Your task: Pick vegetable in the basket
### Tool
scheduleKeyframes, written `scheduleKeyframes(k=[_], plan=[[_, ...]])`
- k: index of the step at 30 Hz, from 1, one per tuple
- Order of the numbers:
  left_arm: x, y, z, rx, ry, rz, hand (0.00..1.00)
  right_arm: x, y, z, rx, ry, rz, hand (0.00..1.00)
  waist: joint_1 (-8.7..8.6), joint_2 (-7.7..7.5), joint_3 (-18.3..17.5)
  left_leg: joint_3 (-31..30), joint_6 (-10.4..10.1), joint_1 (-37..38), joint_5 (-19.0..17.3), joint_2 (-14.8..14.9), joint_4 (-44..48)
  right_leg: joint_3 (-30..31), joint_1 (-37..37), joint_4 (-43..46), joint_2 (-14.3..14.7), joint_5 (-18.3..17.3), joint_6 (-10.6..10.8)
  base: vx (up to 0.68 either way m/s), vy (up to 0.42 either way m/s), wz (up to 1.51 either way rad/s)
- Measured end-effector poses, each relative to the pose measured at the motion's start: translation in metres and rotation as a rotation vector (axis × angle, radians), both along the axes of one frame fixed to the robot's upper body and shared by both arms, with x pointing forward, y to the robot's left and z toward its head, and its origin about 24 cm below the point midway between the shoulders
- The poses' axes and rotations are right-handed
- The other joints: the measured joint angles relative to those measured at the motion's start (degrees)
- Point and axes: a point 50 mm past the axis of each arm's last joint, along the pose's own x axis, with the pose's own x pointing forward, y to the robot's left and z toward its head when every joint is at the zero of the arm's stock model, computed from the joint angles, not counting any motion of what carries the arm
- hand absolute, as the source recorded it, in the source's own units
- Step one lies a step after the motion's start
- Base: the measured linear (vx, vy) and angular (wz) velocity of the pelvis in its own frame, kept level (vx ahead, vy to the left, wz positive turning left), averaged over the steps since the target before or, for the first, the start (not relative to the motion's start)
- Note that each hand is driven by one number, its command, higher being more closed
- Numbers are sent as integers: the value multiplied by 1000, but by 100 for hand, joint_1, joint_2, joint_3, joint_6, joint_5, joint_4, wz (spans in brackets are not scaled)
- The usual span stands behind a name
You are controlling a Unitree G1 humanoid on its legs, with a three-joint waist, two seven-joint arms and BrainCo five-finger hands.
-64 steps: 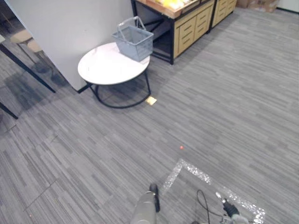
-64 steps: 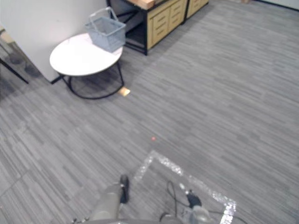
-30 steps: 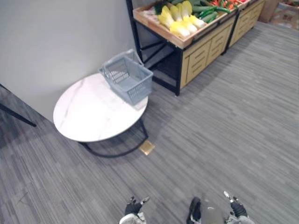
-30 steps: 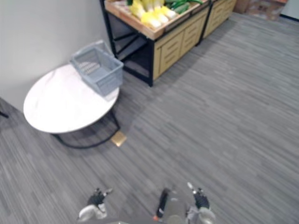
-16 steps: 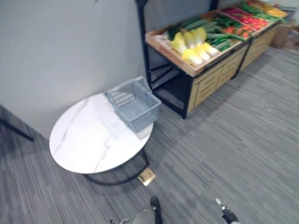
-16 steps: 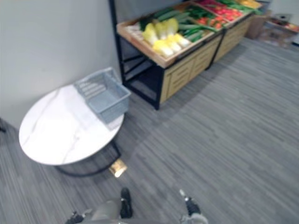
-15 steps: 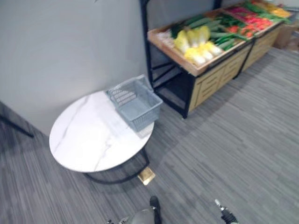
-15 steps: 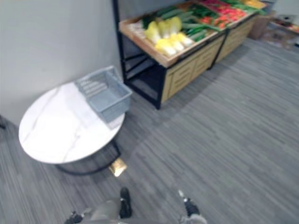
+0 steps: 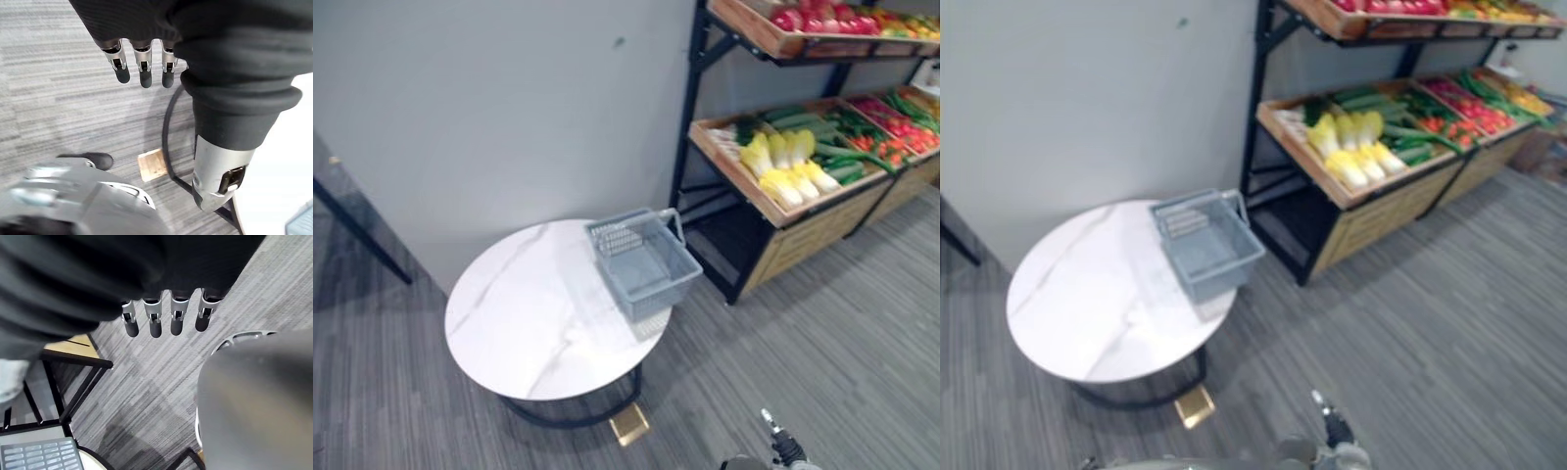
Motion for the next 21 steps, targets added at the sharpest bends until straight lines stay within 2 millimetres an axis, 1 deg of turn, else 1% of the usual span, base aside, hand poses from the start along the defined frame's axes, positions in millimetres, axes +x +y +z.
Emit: scheduleKeyframes(k=[1, 2, 3, 4, 5, 6, 7, 8, 9, 10, 11, 12, 13, 14, 15, 16, 17, 18, 19, 20, 21], plan=[[8, -1, 1, 0, -23, -5, 0, -1, -2, 0, -4, 4, -12, 0, 7, 13, 9, -247, -26, -1, -34, 31, 12, -16, 23, -1014, 141, -17, -6, 298, -145, 110], [10, -2, 1, -2, -29, -6, 0, -2, -3, 0, -4, 6, -25, 0, 17, 27, 16, -396, -56, -5, -52, 76, 13, 81, 62, -1854, 285, 9, 26, 267, -155, 83], [13, -3, 2, -1, -39, -7, 0, -2, -2, 0, -3, 5, -28, 0, 27, 39, 21, -512, -92, -9, -74, 106, 18, 195, 73, -2404, 383, 40, 52, 315, -209, 70], [14, -4, 2, -1, -48, 7, 0, -1, -2, 0, -2, 1, -36, 0, 47, 80, 47, -690, -164, -8, -118, 199, 51, 424, 81, -3274, 547, 105, 97, 355, -257, 69], [13, -6, 2, -8, -53, 45, 0, 0, -3, 0, -6, -2, -34, 0, 49, 125, 75, -857, -277, -10, -187, 314, 128, 626, 113, -3957, 680, 327, 158, 357, -276, 69], [12, -6, 2, -12, -57, 74, 0, 0, -3, 0, -7, -3, -32, 0, 53, 131, 79, -936, -357, -9, -238, 365, 173, 716, 130, -4182, 713, 450, 159, 333, -312, 69], [8, -6, 2, -14, -65, 127, 0, 0, -1, 0, -9, 0, -23, 0, 66, 108, 64, -1097, -524, -9, -358, 445, 247, 873, 142, -4387, 738, 634, 153, 309, -375, 73], [3, -3, 2, -10, -69, 168, 0, -2, 2, -1, -7, 9, 2, 0, 82, 24, 13, -1233, -662, -11, -516, 484, 313, 868, 170, -4423, 673, 792, 123, 316, -415, 78], [0, -1, 2, -3, -66, 183, 0, -5, 5, -2, -1, 16, 10, 0, 99, -52, -34, -1289, -715, -6, -609, 483, 328, 780, 232, -4436, 590, 883, 92, 350, -487, 75], [-4, -1, 1, -8, -58, 228, 0, -5, 6, -2, 3, 17, 8, 0, 152, -6, -131, -1270, -818, 14, -755, 718, 407, 515, 310, -4367, 669, 1208, 81, 358, -458, 74], [-13, -12, -2, -38, -40, 272, 0, -5, 1, -1, -12, 20, 18, 0, 165, 208, -228, -899, -900, -93, -627, 1079, 386, 281, 376, -4367, 899, 1063, -59, 350, -425, 68], [-16, -18, -4, -54, -31, 286, 0, -5, -2, -1, -19, 24, 19, 0, 154, 317, -287, -806, -951, -89, -557, 1197, 326, 153, 408, -4380, 1003, 1011, -124, 351, -333, 64], [-22, -24, -6, -73, -15, 316, 0, -4, -3, -1, -18, 26, 13, 0, 197, 526, -321, -795, -1101, 49, -286, 1360, 75, 8, 532, -4431, 1164, 909, -265, 321, -311, 56], [-26, -28, -7, -87, -3, 343, 0, -3, -4, 0, -18, 23, 9, 0, 183, 539, -295, -826, -1212, 111, 14, 1438, -93, -103, 640, -4455, 1236, 840, -362, 290, -300, 56], [-27, -27, -7, -88, -1, 348, 0, -3, -3, -1, -13, 24, 11, 0, 182, 538, -296, -830, -1218, 95, 151, 1446, -86, -167, 689, -4468, 1241, 797, -376, 165, -234, 54], [-28, -26, -7, -86, 1, 343, 0, -4, -3, -1, -8, 29, 13, 0, 179, 504, -275, -817, -1194, 58, 290, 1439, 25, -239, 794, -4499, 1225, 732, -388, 135, -257, 57], [-28, -26, -7, -85, 2, 328, 0, -6, -5, -2, -11, 38, 10, 0, 163, 493, -269, -804, -1185, -105, 381, 1442, 294, -428, 936, -4529, 1185, 658, -416, 138, -263, 71], [-27, -24, -7, -81, 3, 308, 0, -6, -8, -1, -19, 41, 9, 0, 118, 481, -261, -774, -1167, -213, 475, 1428, 439, -555, 1032, -4531, 1133, 613, -416, 135, -252, 88], [-26, -22, -6, -72, 6, 271, 0, -7, -14, -1, -35, 48, 7, 0, 58, 448, -241, -614, -1189, -257, 670, 1406, 496, -715, 1169, -4535, 1044, 586, -405, 66, -126, 79], [-25, -22, -6, -69, 8, 249, 0, -9, -16, -1, -39, 53, 7, 0, 37, 444, -239, -487, -1170, -266, 749, 1404, 489, -789, 1226, -4541, 1013, 585, -404, 31, -82, 81], [-22, -24, -6, -69, 10, 214, 0, -10, -21, 0, -53, 58, 3, 0, 31, 443, -238, -237, -1165, -295, 864, 1388, 429, -862, 1266, -4547, 977, 583, -401, -5, -49, 63]])
